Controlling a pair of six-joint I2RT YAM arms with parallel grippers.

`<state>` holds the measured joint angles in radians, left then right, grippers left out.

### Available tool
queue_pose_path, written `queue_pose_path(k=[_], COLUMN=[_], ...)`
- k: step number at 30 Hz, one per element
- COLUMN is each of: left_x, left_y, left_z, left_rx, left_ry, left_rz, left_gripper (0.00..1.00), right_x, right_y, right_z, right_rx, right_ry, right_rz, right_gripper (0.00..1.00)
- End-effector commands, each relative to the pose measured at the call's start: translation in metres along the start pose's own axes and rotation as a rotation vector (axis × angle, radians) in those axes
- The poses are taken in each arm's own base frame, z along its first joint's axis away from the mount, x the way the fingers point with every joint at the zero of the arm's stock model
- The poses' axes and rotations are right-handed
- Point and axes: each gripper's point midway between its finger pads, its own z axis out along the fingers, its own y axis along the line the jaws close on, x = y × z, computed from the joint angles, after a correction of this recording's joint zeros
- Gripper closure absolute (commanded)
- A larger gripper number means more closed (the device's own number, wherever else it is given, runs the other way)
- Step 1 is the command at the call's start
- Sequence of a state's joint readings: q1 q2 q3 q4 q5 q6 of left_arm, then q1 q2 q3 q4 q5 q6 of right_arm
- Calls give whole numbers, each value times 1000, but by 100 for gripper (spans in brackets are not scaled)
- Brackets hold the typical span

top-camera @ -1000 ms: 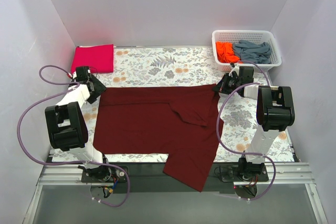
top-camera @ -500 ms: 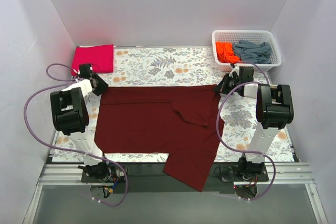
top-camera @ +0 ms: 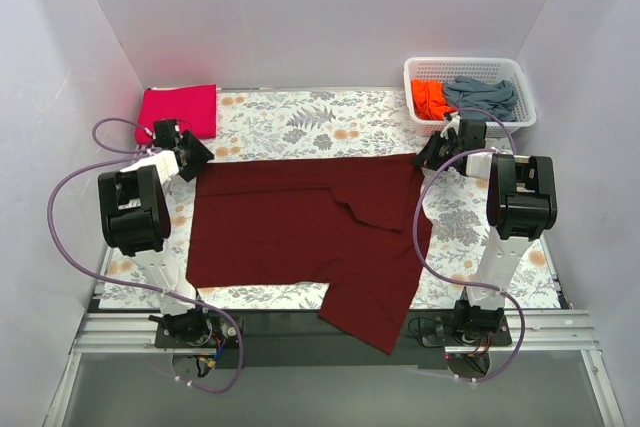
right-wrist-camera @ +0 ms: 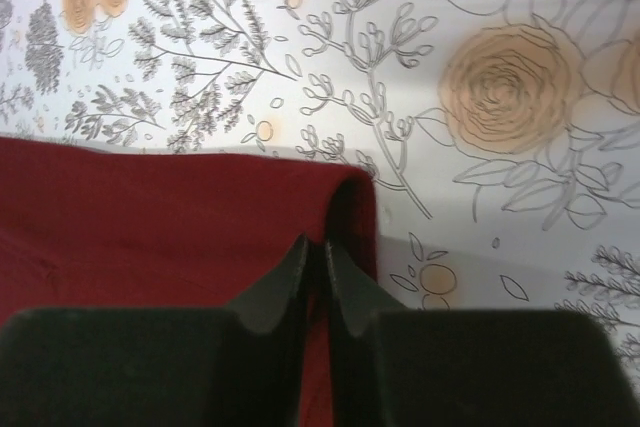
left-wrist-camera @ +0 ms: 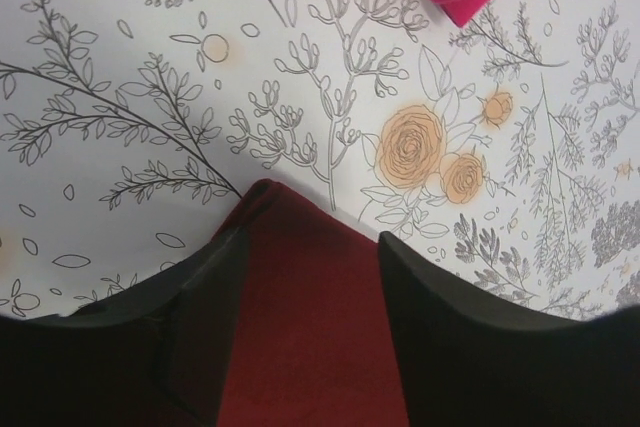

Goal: Fold and stack the t-shirts
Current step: Fold the tshirt

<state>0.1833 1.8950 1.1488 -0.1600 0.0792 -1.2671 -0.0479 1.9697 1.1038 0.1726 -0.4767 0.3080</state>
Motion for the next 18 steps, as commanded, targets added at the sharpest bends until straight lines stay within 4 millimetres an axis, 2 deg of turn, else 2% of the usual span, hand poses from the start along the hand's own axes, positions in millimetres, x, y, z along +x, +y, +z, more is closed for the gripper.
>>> queue_pose_path(k=[1, 3, 4, 5, 6, 8, 9, 11, 12, 13, 14, 15, 16, 18], left_x=[-18, -30, -35, -37, -46, -48, -51, -45, -38, -35, -24, -18, -4, 13], left_y=[-5, -18, -22, -28, -32, -40, -43, -48, -46, -44, -46, -47, -36, -39], left_z=[-21, -39, -45, -52, -66, -82, -98, -113, -125, -131, -136, -150, -149, -164], left_rx=[-6, 15, 20, 30, 21, 32, 33, 40, 37, 25, 31, 44, 15, 36], left_ry=[-52, -100, -117, -132, -171, -199, -228, -241, -246, -258, -250, -262, -247, -246], left_rz=[45, 65, 77, 89, 95, 113, 116, 126, 130, 134, 147, 155, 164, 197], left_gripper=[39, 35, 33, 30, 29, 24, 24, 23, 23, 23, 23, 23, 23, 23], right_x=[-30, -35, -33, -39, -40, -44, -42, -42, -25, -18, -9, 2, 13, 33], right_y=[-3, 0, 0, 5, 7, 20, 24, 42, 55, 76, 83, 90, 110, 129], right_z=[-13, -23, -27, -36, -41, -54, -58, -69, -68, -71, -72, -72, -73, -73], right_rx=[53, 70, 83, 96, 105, 120, 124, 124, 116, 112, 115, 119, 115, 91], right_ry=[-75, -90, -79, -101, -104, -115, -112, -126, -87, -87, -68, -45, -38, 2], right_rz=[-60, -74, -75, -87, -93, -126, -138, -198, -227, -286, -346, -394, -466, -561], right_gripper=[80, 70, 68, 66, 62, 59, 59, 59, 58, 57, 56, 56, 55, 55])
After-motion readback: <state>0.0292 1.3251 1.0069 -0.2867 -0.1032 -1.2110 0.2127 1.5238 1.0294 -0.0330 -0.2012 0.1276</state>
